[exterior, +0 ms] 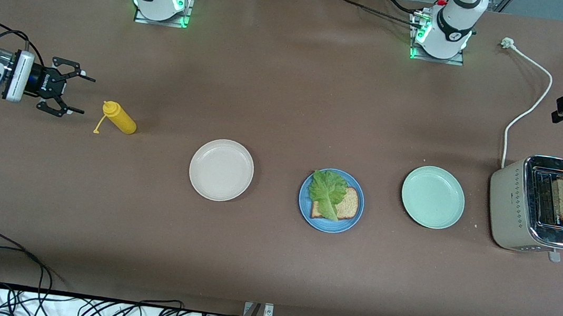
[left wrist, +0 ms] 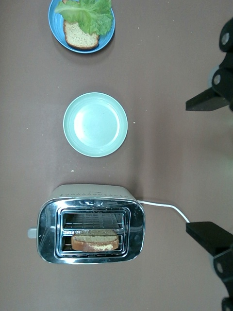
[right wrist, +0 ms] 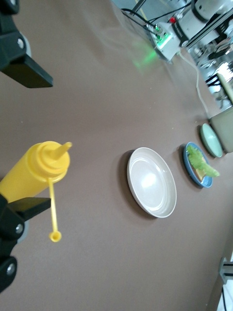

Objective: Make sandwich in blue plate with both arms
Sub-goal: 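Close the right gripper around the yellow mustard bottle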

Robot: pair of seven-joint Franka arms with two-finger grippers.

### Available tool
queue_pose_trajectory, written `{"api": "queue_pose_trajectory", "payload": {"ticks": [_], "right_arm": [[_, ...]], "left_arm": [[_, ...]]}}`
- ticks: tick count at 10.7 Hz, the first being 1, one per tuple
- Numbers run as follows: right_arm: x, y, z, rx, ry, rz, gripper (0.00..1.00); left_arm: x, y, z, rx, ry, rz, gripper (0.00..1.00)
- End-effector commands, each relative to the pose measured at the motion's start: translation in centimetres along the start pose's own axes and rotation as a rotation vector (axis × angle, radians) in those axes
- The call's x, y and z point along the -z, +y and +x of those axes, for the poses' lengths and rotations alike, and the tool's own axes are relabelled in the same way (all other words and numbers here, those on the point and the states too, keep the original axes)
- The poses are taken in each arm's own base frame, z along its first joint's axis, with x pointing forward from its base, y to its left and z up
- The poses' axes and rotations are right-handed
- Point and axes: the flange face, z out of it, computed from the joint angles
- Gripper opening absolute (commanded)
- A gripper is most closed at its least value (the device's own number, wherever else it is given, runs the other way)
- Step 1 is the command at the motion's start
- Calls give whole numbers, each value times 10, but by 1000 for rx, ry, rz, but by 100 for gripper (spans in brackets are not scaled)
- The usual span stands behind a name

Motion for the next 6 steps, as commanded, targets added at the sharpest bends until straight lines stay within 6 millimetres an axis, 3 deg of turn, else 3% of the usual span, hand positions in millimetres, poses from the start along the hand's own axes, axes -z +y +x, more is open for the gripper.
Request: {"api": "queue_pose_trajectory", "payload": {"ticks": [1, 3, 6], "right_arm": [[-10, 18, -28, 55, 97, 48, 100], [-11, 27, -45, 76, 136, 63, 100], [-34, 47, -62, 112, 216, 107, 100]], "left_arm": [[5, -1, 1, -3, -5, 36, 100], [5, -1, 1, -3, -5, 36, 100], [5, -1, 1, -3, -5, 36, 100]]}}
